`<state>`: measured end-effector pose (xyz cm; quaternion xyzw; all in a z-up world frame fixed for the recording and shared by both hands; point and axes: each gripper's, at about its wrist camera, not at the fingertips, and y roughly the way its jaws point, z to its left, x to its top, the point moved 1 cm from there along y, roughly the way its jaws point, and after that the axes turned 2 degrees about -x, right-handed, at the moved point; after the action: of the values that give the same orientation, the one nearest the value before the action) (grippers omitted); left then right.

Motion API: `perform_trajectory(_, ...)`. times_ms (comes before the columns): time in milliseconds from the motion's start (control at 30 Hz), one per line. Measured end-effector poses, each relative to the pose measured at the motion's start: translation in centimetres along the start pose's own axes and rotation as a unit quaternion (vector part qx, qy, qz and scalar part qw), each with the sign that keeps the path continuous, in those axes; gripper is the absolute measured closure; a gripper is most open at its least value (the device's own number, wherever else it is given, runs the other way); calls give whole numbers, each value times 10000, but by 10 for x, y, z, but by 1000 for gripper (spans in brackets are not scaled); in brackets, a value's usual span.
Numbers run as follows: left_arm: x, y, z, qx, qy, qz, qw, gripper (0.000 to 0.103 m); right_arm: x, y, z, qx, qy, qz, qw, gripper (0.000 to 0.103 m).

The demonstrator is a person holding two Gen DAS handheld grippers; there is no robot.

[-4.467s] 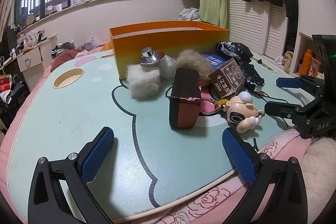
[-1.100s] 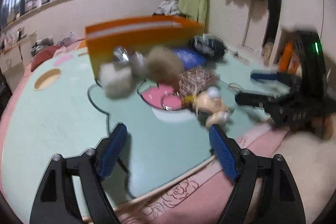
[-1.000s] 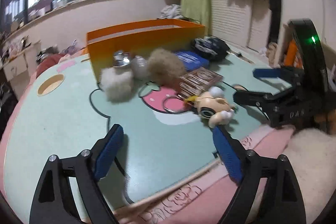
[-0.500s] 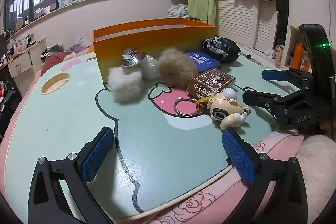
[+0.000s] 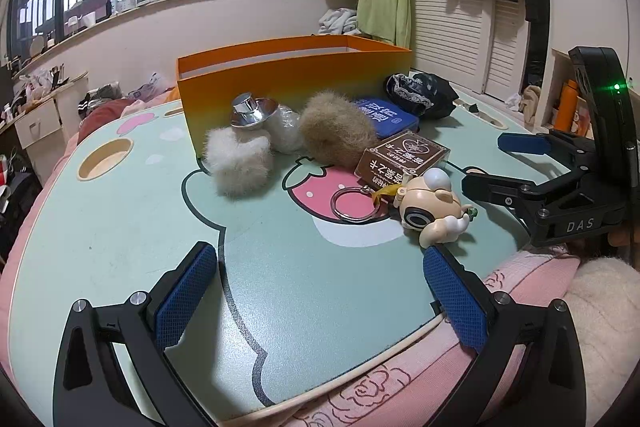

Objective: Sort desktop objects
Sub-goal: 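Move the left gripper to the white figurine keychain and grasp it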

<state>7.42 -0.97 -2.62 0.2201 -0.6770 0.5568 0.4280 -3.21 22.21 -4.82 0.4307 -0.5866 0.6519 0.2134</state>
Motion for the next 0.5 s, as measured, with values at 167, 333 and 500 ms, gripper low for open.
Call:
perform_trajectory(167, 0, 0, 0, 2, 0, 0, 10000, 0, 0, 0, 0, -2, 0, 0, 10000, 0)
perform_trajectory(333, 0, 0, -1, -12, 6, -2, 10000, 0, 0, 0, 0, -2, 1, -1, 10000, 0)
perform_trajectory(500, 0, -5, 1, -143, -101, -115, 9998, 0, -1, 0, 0, -1, 3, -3, 10000, 0)
